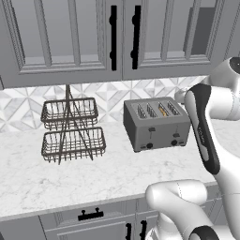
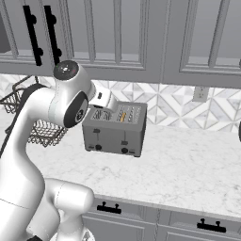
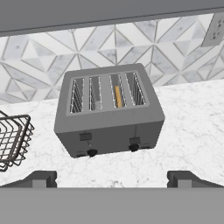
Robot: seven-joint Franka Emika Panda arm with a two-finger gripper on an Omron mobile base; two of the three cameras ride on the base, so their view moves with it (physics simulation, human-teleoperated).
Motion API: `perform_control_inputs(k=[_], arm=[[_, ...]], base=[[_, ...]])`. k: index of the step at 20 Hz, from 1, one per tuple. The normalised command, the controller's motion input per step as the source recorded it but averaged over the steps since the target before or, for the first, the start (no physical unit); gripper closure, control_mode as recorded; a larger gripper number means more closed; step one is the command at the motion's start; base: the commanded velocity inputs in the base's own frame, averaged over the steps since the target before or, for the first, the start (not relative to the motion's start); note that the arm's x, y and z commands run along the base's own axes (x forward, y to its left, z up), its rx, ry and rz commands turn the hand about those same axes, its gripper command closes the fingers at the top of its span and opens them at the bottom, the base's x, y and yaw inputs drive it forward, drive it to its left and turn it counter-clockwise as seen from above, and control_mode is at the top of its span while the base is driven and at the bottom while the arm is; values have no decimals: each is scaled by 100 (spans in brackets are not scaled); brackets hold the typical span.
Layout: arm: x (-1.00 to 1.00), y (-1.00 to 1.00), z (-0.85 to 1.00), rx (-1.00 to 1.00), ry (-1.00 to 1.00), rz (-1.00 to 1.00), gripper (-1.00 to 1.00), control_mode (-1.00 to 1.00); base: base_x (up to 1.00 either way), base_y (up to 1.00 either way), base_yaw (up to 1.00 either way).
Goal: Start the toaster. Once the lever pops up, take the bread to the plate on the dining counter.
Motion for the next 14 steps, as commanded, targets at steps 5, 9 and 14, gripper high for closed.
perform_control_inputs(k=[5, 9, 14], arm=[[0, 0, 0, 0, 0, 0, -100, -100], [0, 0, 0, 0, 0, 0, -100, -100], [0, 0, 0, 0, 0, 0, -100, -100]], base=[[0, 0, 0], [0, 0, 0], [0, 0, 0]])
